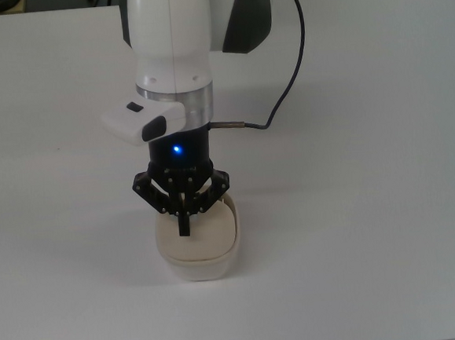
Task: Close the trash can
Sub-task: 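Push the open lid over with the gripper fingertips, swinging it shut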
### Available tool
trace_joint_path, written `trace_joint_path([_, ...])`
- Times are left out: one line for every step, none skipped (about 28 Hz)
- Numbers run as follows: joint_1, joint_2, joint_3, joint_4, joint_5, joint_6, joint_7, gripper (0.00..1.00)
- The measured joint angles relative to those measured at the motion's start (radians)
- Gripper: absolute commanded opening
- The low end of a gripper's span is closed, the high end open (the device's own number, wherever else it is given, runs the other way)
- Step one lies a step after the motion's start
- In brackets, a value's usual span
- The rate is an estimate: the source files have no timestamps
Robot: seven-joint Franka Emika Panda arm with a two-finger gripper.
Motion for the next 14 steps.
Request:
trace_joint_path([0.000,0.000,0.000,0.000,0.000,-0.013,-0.006,0.00])
trace_joint_path([0.000,0.000,0.000,0.000,0.000,-0.031,-0.016,0.00])
trace_joint_path([0.000,-0.001,0.000,0.001,0.000,-0.049,-0.025,0.00])
trace_joint_path([0.000,-0.001,0.000,0.001,0.000,-0.068,-0.036,0.00])
trace_joint_path([0.000,-0.002,0.000,0.001,0.000,-0.094,-0.051,0.00])
trace_joint_path([0.000,-0.003,0.000,0.001,0.001,-0.109,-0.059,0.00])
trace_joint_path([0.000,-0.004,0.000,0.002,0.003,-0.124,-0.071,0.00])
trace_joint_path([0.000,-0.004,0.000,0.002,0.006,-0.139,-0.084,0.00])
trace_joint_path([0.000,-0.005,0.000,0.002,0.010,-0.153,-0.097,0.00])
trace_joint_path([-0.001,-0.005,0.000,0.002,0.015,-0.166,-0.110,0.00])
trace_joint_path([-0.002,-0.006,0.000,0.003,0.023,-0.184,-0.128,0.00])
trace_joint_path([-0.003,-0.006,0.000,0.003,0.028,-0.195,-0.139,0.00])
trace_joint_path([-0.003,-0.007,0.000,0.004,0.032,-0.206,-0.152,0.00])
trace_joint_path([-0.004,-0.007,0.000,0.004,0.035,-0.217,-0.162,0.00])
